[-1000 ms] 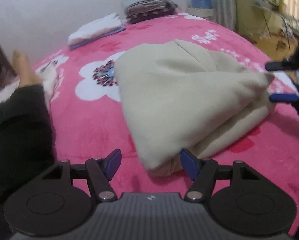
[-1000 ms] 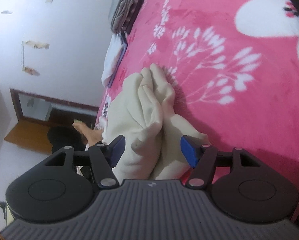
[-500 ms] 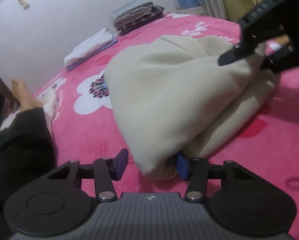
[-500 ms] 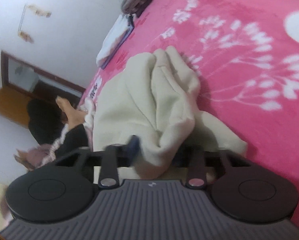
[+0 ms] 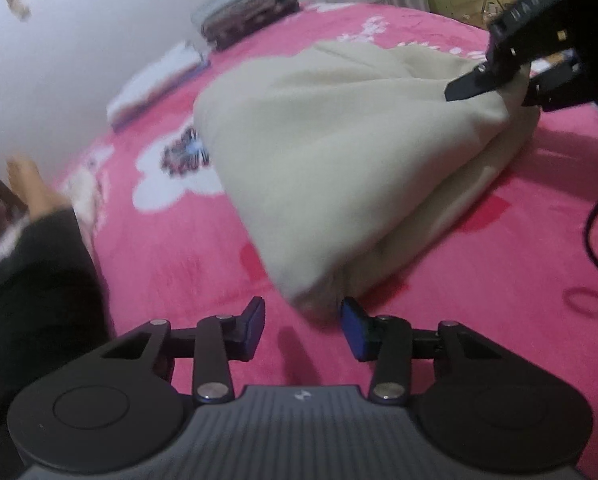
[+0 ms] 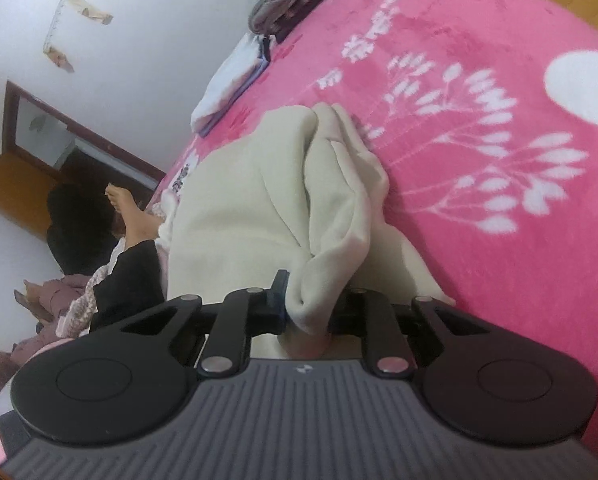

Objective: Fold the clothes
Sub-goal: 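Open the left gripper and withdraw while the right gripper pinches the bundle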

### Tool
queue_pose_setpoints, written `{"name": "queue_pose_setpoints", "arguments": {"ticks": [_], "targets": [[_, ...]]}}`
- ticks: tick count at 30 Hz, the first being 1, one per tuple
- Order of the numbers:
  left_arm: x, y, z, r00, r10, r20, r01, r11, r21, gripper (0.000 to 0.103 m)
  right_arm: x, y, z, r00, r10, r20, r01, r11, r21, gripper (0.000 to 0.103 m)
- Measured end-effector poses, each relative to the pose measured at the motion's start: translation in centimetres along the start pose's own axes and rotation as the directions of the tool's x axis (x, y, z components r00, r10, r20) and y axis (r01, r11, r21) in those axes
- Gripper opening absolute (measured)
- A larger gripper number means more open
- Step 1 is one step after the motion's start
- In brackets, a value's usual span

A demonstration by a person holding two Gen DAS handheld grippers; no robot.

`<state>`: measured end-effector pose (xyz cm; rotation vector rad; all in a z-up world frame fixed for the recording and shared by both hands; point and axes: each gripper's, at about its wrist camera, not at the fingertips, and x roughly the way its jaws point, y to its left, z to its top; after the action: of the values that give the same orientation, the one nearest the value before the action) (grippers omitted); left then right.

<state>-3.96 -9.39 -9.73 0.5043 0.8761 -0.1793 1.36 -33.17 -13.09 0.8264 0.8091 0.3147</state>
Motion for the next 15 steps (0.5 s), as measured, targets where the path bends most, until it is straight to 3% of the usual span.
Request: {"name": "queue_pose_setpoints", "arguments": {"ticks": [3,6,10,15], "targets": [[-2.6,2.5,0.1,0.997,-0.005,0.083,0.011,0.997,-0.075,0.044,0.0,-0.2,-0.1,1.000,0.003,0.001,-0.003,1.000,0.008,0.016],[-3.9,3.7,1.3,0.982,0.013,0.188,0.009,0.993,-0.116,0.044,-0.1,-0.1,-0.3,1.000,-0.003,0.008,0.003,1.000,0.002,0.016],[-1.0,1.5,3.9,0.974,0.016,0.225,-0.008,0.999,-0.037,0.044,0.0,0.0,-0.5,1.000,-0.008,0.016,0.008,1.000,0.004,0.018],[1.2,-1.7,4.3,0.976,0.071,0.207,-0.092,0.992,0.091,0.032,-0.9,0.7,-0.8,0.999,-0.039,0.029,0.040,0.998,-0.040,0.026]]}}
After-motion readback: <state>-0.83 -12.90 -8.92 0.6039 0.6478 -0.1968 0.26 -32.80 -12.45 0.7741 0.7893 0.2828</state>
